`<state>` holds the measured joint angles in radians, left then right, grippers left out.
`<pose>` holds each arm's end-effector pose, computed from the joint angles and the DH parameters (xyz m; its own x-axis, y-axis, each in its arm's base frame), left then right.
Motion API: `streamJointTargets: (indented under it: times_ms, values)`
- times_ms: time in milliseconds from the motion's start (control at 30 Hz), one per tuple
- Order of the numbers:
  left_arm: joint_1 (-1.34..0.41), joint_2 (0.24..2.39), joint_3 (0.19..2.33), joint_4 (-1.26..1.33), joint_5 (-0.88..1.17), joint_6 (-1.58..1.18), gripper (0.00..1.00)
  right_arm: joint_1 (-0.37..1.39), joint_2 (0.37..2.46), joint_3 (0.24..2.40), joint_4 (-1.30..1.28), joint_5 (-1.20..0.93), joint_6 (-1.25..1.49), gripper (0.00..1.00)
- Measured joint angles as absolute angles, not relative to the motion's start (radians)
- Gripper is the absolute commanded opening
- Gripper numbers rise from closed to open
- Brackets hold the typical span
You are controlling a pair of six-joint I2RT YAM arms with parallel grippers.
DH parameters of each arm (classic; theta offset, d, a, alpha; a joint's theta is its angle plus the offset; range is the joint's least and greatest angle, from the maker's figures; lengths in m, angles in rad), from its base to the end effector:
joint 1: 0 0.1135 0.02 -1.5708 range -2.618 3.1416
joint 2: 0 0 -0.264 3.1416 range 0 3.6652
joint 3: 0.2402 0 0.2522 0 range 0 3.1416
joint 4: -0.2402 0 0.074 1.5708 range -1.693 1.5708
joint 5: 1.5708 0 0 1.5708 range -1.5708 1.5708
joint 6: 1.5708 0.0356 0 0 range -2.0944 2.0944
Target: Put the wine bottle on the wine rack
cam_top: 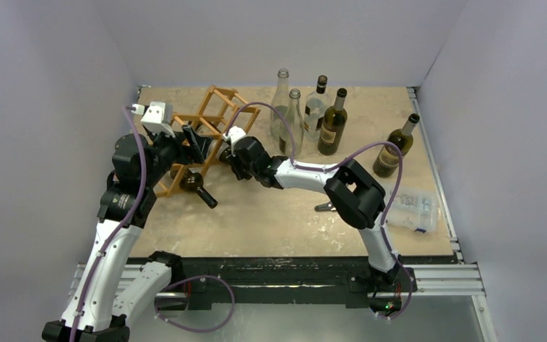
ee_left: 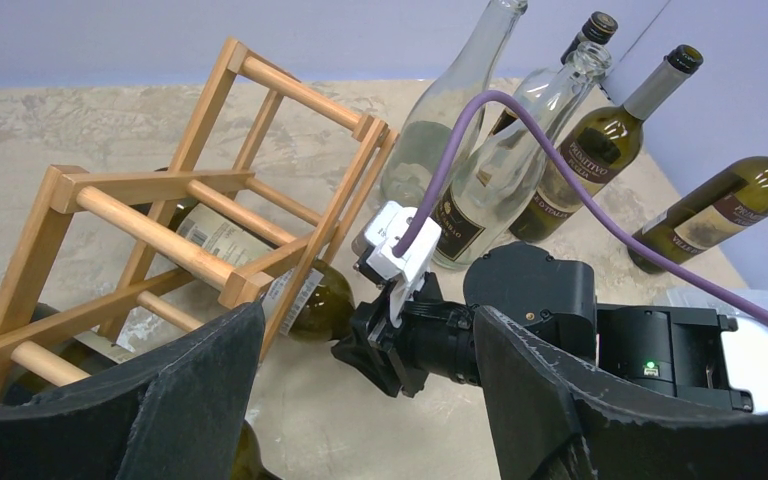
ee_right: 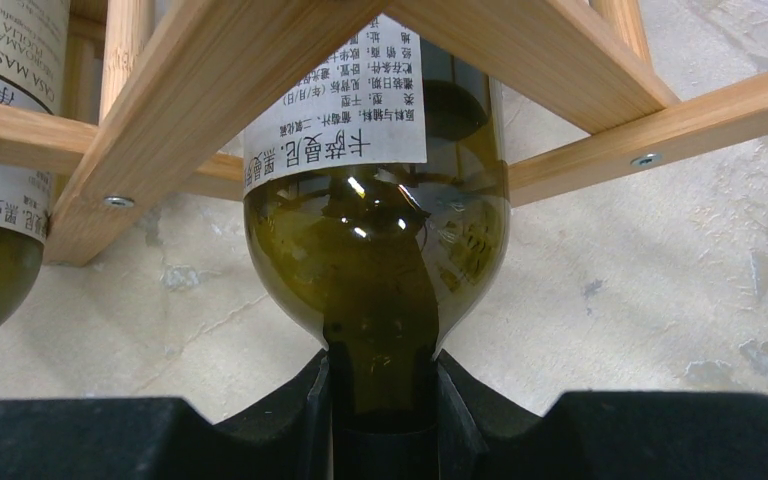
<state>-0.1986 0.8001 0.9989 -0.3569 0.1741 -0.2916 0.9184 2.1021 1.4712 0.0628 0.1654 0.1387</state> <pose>0.1675 -0.0400 0.3929 -0.2519 -0.2381 -0.9380 0.3024 0.9014 -0.3100 0.2954 0.3770 0.1864 -0.4202 -0.3254 -0.8471 -0.6476 0.7614 0.0288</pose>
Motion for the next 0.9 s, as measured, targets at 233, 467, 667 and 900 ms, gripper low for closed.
streamJointTargets:
  times_ms: [233,467,667,900]
  values:
    - [-0.199,0.801,0.999,-0.357,0.175,-0.292,0.76,0.918,2.109,1.477,0.068,0.165,0.14,0.42]
    - [-0.199,0.801,0.999,-0.358,0.174,-0.292,0.76,0.918,2.077,1.452,0.141,0.164,0.138,0.63]
    - [-0.199,0.803,0.999,-0.36,0.175,-0.292,0.76,0.924,1.95,1.377,0.154,0.158,0.141,0.68]
    - [-0.199,0.804,0.999,-0.36,0.176,-0.294,0.76,0.934,1.789,1.25,0.141,0.139,0.163,0.67]
